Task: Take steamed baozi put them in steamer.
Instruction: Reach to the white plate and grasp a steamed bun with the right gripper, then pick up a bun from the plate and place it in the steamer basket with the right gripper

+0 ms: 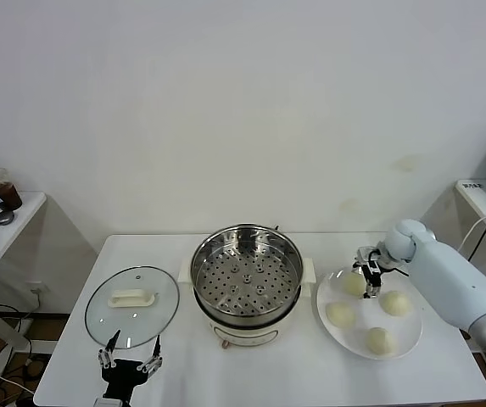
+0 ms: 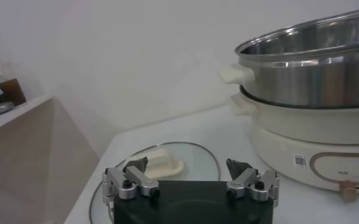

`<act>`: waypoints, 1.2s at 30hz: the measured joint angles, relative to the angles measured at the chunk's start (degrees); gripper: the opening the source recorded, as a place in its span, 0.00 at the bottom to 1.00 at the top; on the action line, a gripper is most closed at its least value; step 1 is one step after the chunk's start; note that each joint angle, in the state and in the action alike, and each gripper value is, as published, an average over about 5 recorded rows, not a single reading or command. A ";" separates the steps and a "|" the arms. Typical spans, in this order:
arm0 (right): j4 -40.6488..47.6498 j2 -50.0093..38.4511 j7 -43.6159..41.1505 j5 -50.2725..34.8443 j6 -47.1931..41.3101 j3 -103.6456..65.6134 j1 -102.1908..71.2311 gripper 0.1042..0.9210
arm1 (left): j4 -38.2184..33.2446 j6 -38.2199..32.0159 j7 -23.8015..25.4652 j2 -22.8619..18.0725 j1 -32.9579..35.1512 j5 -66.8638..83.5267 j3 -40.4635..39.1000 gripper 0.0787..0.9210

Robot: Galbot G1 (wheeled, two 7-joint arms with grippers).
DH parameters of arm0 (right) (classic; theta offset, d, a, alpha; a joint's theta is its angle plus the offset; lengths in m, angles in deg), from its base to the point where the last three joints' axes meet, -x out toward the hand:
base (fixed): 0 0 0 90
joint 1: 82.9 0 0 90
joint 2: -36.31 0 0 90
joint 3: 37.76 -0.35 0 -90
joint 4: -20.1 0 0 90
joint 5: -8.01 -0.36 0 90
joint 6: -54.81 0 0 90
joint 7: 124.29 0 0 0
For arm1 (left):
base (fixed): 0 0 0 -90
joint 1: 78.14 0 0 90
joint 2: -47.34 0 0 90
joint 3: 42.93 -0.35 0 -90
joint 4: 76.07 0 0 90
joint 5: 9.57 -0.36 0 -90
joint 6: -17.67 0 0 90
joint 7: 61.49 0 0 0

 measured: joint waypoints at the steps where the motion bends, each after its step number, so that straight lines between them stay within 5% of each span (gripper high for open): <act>1: 0.06 -0.02 0.03 -0.09 0.06 -0.05 0.01 0.63 | 0.00 0.00 -0.01 -0.01 0.02 0.00 -0.03 0.88; 7: 0.15 -0.26 -0.09 -0.97 0.80 -0.20 0.39 0.48 | -0.01 -0.01 -0.04 -0.10 -0.04 -0.07 -0.26 0.88; 20: -2.74 -0.59 -2.94 -9.07 3.45 4.83 10.35 0.48 | -0.94 0.00 -0.68 -0.32 -0.39 -0.36 -1.18 0.88; 36: -1.47 12.04 -7.23 -17.55 26.98 16.65 30.32 0.49 | -2.08 0.09 -1.26 -1.19 -1.13 -0.26 -1.12 0.88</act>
